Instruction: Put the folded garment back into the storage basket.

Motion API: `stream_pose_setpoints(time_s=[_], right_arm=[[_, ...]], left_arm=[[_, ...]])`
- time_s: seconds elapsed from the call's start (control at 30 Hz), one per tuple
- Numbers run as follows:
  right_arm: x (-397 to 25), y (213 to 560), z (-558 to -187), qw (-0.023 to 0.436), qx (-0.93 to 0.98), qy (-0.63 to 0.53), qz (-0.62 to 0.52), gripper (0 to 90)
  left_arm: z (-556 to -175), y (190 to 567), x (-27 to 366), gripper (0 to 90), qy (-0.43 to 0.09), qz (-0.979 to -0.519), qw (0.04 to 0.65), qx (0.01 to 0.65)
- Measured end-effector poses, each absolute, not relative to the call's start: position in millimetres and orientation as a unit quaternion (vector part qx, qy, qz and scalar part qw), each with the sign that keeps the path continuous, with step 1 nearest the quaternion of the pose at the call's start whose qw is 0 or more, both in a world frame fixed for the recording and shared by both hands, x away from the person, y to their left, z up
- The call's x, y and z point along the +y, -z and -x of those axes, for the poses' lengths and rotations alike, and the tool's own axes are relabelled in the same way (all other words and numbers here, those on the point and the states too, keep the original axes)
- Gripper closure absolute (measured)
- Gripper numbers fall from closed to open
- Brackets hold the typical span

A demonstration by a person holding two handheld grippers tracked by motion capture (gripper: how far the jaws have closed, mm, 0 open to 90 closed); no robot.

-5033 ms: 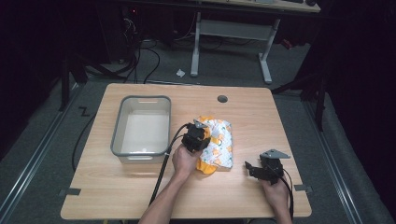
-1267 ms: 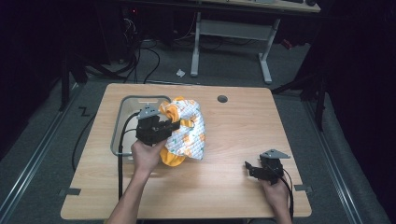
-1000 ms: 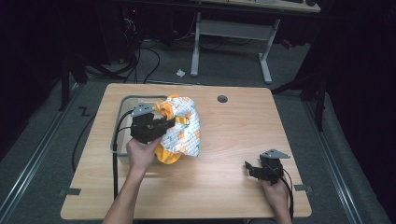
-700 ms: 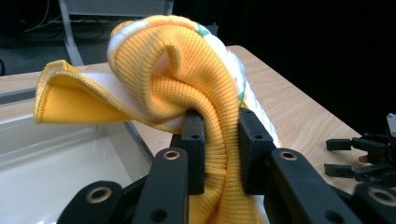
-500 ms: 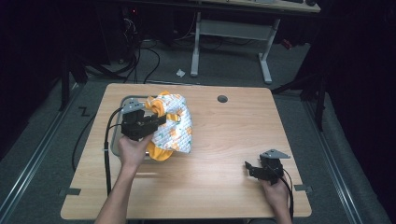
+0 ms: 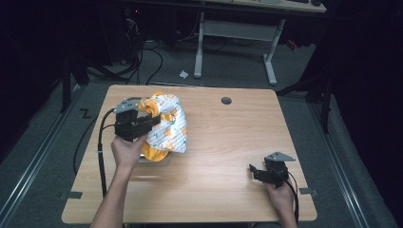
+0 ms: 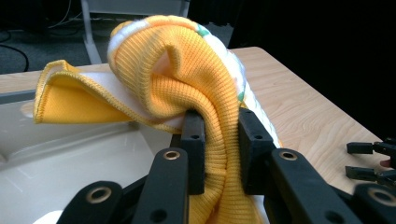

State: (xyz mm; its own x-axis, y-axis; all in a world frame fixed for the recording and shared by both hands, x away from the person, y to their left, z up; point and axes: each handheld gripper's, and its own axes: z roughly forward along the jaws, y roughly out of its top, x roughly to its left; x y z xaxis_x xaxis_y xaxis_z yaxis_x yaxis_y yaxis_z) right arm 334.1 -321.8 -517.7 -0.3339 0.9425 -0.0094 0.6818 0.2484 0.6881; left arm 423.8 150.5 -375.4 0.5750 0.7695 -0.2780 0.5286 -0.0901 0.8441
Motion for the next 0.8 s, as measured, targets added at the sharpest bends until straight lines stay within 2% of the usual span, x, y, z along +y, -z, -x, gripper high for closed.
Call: stream_pose_setpoints(time_s=[0.8], right_arm=[[-321.8,517.7,-334.1,0.217,0.76,-0.3,-0.535,27.1]], left_arm=[[-433.0,377.9,174.4,75.4,-0.125,-0.729,0.486,0.466]])
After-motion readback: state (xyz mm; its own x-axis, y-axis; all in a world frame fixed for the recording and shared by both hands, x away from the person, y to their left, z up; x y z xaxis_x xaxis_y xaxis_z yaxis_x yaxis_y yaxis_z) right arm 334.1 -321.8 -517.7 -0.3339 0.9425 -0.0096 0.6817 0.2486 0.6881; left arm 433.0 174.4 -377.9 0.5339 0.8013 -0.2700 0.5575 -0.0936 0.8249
